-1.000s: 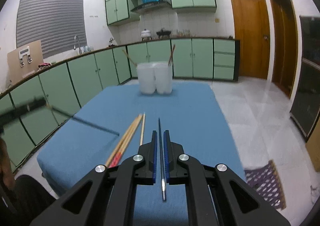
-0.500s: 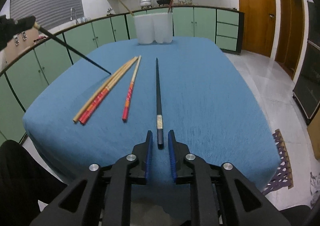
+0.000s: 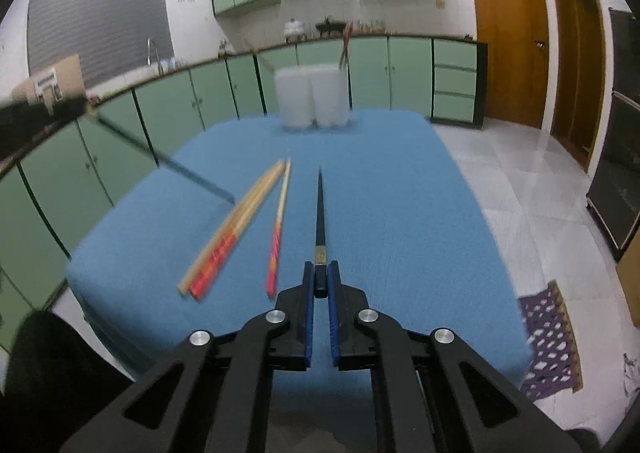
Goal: Organize utensils
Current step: 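Lift both black chopsticks and carry them toward the white holder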
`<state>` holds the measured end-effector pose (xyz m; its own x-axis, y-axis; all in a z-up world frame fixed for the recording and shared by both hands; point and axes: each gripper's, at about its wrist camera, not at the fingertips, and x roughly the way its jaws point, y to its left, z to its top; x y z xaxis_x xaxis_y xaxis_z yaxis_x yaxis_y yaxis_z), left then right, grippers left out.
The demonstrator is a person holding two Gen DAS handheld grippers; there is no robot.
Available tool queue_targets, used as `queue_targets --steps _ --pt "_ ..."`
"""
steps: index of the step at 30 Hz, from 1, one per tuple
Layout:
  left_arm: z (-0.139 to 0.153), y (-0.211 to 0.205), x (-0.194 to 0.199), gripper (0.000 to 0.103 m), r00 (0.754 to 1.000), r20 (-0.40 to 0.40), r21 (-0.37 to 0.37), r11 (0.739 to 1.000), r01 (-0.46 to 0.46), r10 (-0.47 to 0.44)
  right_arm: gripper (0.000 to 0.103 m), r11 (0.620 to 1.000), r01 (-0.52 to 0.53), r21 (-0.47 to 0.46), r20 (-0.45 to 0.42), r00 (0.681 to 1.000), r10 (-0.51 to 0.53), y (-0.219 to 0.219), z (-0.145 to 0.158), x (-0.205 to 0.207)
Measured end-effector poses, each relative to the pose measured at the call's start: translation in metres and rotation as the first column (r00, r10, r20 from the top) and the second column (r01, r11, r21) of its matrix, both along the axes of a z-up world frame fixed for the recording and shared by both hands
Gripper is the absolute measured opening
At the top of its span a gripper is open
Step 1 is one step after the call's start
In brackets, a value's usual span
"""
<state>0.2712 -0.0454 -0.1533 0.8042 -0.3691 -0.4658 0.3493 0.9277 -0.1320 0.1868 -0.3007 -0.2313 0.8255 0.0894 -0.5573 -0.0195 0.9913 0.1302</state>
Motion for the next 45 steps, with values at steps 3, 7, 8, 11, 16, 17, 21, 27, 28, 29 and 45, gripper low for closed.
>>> queue_targets --steps 3,7,8,11,16,17,21,27,28,29,45 --pt "0.003 0.001 0.003 0.006 1.0 -0.004 -0.005 1.0 0.001 -0.001 0.006 1.0 -0.002 0.009 0.047 0.999 0.001 -0.001 0.029 0.003" --pt "0.007 0.002 0.008 0.006 1.0 -0.004 -0.007 1.0 0.008 -0.008 0.006 1.0 -0.017 -0.005 0.085 0.996 0.017 0.0 0.058 0.019" --pt "0.008 0.002 0.01 0.006 1.0 -0.005 -0.007 1.0 0.01 -0.01 0.006 1.0 -0.024 -0.012 0.091 0.996 0.025 0.0 0.066 0.025" --pt "0.011 0.0 0.018 0.006 1.0 -0.007 -0.001 1.0 0.018 -0.018 0.006 0.999 -0.039 -0.024 0.091 0.995 0.041 -0.001 0.08 0.043" --pt "0.018 -0.005 0.03 0.006 0.999 -0.016 0.005 0.999 0.038 -0.038 0.006 0.996 -0.076 -0.044 0.08 0.994 0.079 -0.001 0.104 0.075" --pt "0.02 -0.006 0.034 0.006 0.999 -0.018 0.006 0.999 0.041 -0.041 0.006 0.995 -0.088 -0.051 0.072 0.993 0.092 0.0 0.109 0.084" --pt "0.026 -0.013 0.049 0.006 0.998 -0.024 0.014 0.998 0.06 -0.06 0.006 0.988 -0.135 -0.077 0.035 0.99 0.138 0.006 0.124 0.117" --pt "0.035 -0.027 0.071 0.006 0.996 -0.032 0.024 0.996 0.082 -0.082 0.006 0.98 -0.177 -0.093 0.009 0.984 0.179 0.012 0.137 0.152" --pt "0.036 -0.029 0.075 0.006 0.996 -0.035 0.023 0.996 0.084 -0.083 0.006 0.979 -0.18 -0.093 0.006 0.983 0.181 0.012 0.138 0.155" --pt "0.038 -0.03 0.08 0.006 0.996 -0.039 0.02 0.996 0.087 -0.086 0.006 0.979 -0.182 -0.095 0.003 0.983 0.183 0.013 0.14 0.161" --pt "0.085 -0.034 0.141 0.006 0.997 0.013 0.048 0.996 0.07 -0.071 0.006 0.97 -0.208 -0.129 0.03 0.977 0.213 0.011 0.195 0.206"
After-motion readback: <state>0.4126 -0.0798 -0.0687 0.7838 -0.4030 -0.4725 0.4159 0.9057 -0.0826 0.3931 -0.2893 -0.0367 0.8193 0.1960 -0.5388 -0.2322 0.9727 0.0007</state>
